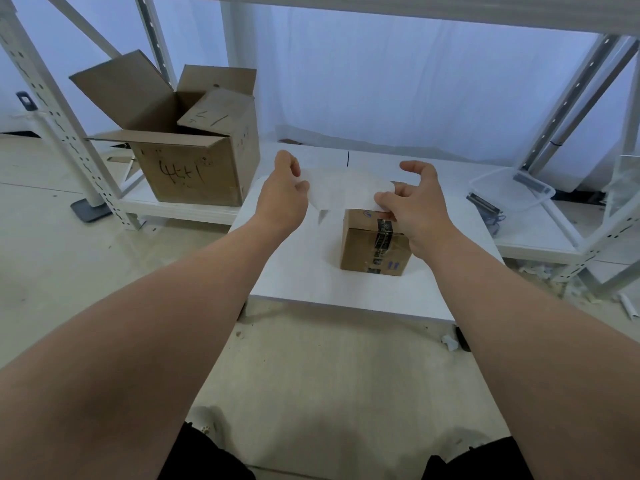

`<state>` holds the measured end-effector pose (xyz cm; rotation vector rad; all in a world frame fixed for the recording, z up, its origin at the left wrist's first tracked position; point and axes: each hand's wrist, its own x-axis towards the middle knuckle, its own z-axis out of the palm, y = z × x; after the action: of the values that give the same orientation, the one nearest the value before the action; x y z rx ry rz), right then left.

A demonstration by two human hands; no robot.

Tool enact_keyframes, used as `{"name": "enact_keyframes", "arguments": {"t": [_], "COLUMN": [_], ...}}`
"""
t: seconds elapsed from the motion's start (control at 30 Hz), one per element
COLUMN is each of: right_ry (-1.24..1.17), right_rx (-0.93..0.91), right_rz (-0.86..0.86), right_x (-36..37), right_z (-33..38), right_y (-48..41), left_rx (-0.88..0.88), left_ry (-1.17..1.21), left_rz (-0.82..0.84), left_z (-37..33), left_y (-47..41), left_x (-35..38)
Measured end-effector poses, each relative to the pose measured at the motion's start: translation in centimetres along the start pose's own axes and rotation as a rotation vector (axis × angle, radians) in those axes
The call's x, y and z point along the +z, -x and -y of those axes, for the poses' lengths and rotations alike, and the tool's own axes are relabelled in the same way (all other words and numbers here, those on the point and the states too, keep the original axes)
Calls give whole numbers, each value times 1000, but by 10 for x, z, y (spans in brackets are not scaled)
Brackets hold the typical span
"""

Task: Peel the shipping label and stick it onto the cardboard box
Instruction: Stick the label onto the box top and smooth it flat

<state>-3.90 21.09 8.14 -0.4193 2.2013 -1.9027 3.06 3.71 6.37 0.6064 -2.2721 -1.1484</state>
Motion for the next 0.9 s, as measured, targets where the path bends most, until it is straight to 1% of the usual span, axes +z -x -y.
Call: {"name": "enact_keyframes", "arguments": {"t": [0.13, 0.2, 0.27, 0.4, 0.53, 0.7, 0.8, 0.9], "right_ry": [-38, -50, -63, -120, -133, -170, -229, -249], "right_rx": [-8, -22, -39, -48, -48, -14, -2, -3], "right_rz": [-11, -21, -14, -23, -11, -21, -28, -15], "right_x": [3, 7, 11, 16, 16, 9, 5, 4], "right_z": [0, 3, 5, 10, 14, 11, 11, 11], "right_y": [-2, -3, -2, 0, 3, 4, 2, 0], "left_rx": [19, 26, 37, -8, -11, -8, -48, -101], "left_ry": [206, 269, 239, 153, 180, 329, 458, 534], "left_rz": [-133, -150, -108, 7, 26, 50, 68, 76], "left_z": [-19, -30, -35, -31, -31, -31, -33, -35], "left_y": [1, 2, 3, 5, 5, 5, 5, 4], "left_x": [1, 1, 2, 1, -4, -6, -6, -6]}}
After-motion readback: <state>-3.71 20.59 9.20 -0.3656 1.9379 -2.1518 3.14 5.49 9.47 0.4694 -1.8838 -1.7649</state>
